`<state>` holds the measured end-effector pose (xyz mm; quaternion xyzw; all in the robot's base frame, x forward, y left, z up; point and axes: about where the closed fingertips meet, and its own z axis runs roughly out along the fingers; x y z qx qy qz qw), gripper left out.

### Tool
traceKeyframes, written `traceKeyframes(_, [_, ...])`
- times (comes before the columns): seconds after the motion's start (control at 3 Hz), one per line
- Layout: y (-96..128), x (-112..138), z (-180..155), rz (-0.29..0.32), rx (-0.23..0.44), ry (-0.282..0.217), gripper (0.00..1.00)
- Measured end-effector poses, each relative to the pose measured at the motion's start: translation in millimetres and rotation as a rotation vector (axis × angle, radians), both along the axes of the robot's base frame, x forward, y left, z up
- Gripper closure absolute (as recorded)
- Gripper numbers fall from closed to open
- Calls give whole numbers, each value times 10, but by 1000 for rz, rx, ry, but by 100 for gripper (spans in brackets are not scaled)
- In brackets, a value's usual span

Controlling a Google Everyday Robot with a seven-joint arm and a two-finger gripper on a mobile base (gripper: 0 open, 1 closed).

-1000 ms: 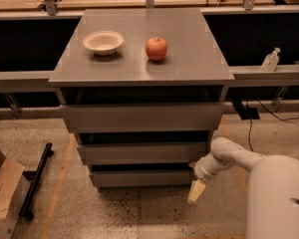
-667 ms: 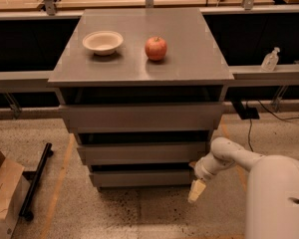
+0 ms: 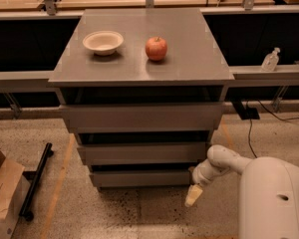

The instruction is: Open bottom drawer

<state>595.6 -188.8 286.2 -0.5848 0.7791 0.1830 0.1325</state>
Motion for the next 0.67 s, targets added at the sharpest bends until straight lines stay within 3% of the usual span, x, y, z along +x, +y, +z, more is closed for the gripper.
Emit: traceKeyframes(0.67, [-44, 343, -266, -44, 44, -82, 0])
